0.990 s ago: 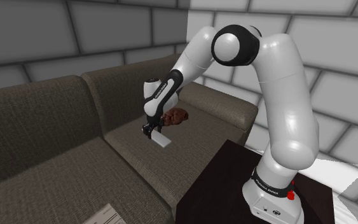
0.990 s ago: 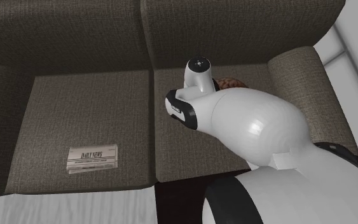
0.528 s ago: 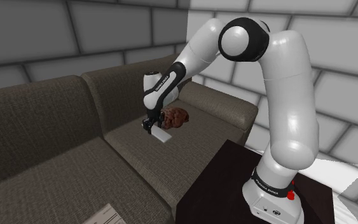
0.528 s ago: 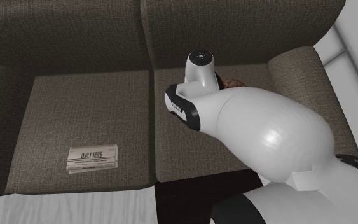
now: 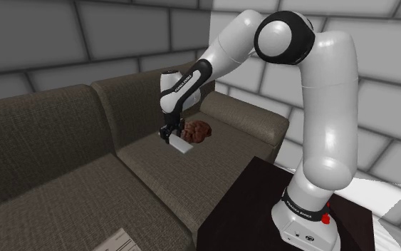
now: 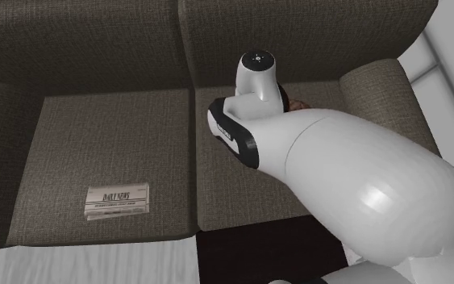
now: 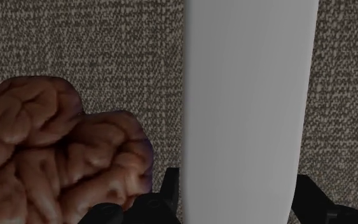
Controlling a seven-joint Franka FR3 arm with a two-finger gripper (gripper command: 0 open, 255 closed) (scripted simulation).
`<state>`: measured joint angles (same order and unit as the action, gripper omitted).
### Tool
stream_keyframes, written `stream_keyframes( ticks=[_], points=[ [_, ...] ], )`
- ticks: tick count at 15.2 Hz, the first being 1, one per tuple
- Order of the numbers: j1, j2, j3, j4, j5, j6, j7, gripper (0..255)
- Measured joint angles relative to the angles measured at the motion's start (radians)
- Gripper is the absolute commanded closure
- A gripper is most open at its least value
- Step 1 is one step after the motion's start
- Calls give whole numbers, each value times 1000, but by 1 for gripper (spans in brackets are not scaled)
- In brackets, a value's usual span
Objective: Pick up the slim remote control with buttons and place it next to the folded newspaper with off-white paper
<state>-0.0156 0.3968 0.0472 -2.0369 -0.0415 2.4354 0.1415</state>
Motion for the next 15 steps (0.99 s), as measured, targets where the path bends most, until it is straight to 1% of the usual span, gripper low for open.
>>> stream_keyframes(
  ticks=[2,8,15],
  points=[
    [20,-1,6,12,-3,-14,28,255],
    [118,2,36,27,-20,-28,163,255],
    [237,66,66,130,-43,-71,322,255]
  ],
)
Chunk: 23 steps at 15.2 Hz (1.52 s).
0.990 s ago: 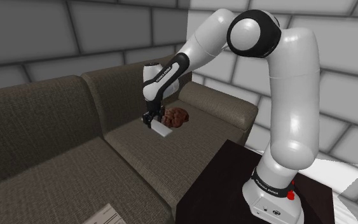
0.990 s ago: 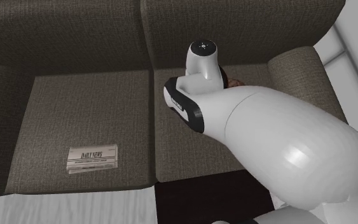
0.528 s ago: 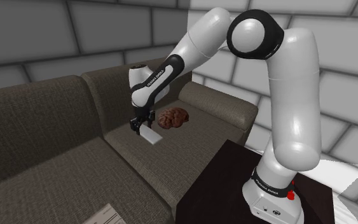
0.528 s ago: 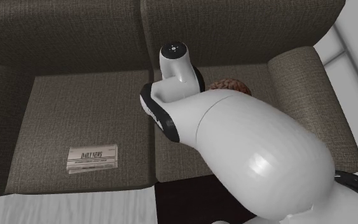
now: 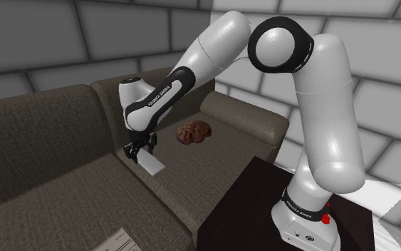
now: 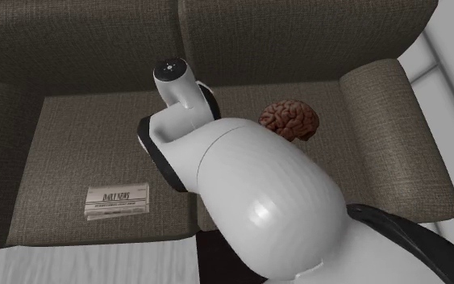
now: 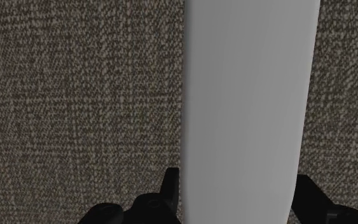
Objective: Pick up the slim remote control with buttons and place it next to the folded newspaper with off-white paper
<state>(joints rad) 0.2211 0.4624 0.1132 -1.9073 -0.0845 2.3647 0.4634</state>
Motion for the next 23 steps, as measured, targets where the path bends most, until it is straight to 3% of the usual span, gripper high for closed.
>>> stream_keyframes(
  ticks=[4,11,23],
  points=[
    [68,36,15,59,-13,-25,87,255],
    [190,159,33,265,-35,-112,223,255],
    [212,269,22,287,-53,-26,248,255]
  ],
)
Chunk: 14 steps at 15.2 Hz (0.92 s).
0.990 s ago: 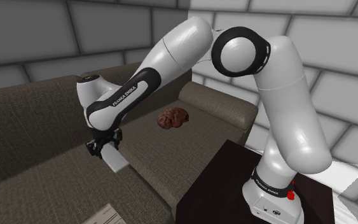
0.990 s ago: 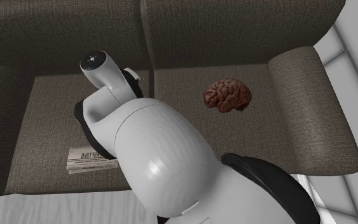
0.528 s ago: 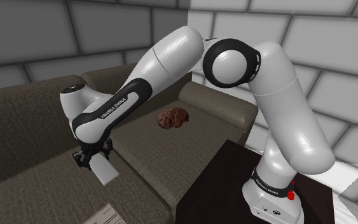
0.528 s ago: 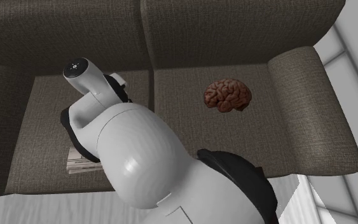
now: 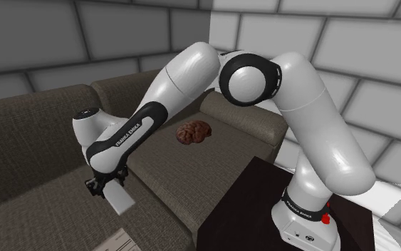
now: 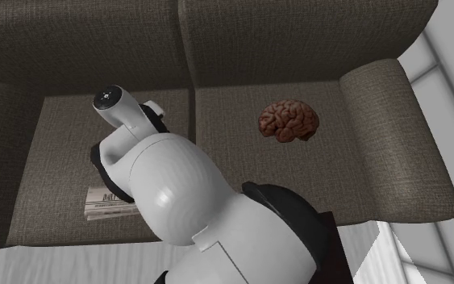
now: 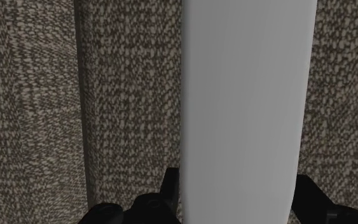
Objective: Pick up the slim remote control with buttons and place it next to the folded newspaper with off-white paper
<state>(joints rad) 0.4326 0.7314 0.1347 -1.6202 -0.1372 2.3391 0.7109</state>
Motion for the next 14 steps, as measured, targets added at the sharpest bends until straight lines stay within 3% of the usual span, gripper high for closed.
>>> stream_keyframes(
  ticks=[9,10,14],
  points=[
    [2,31,-4,6,-4,26,2,255],
    [2,31,-4,6,-4,26,2,0],
    [2,31,-4,6,-4,26,2,0]
  ],
)
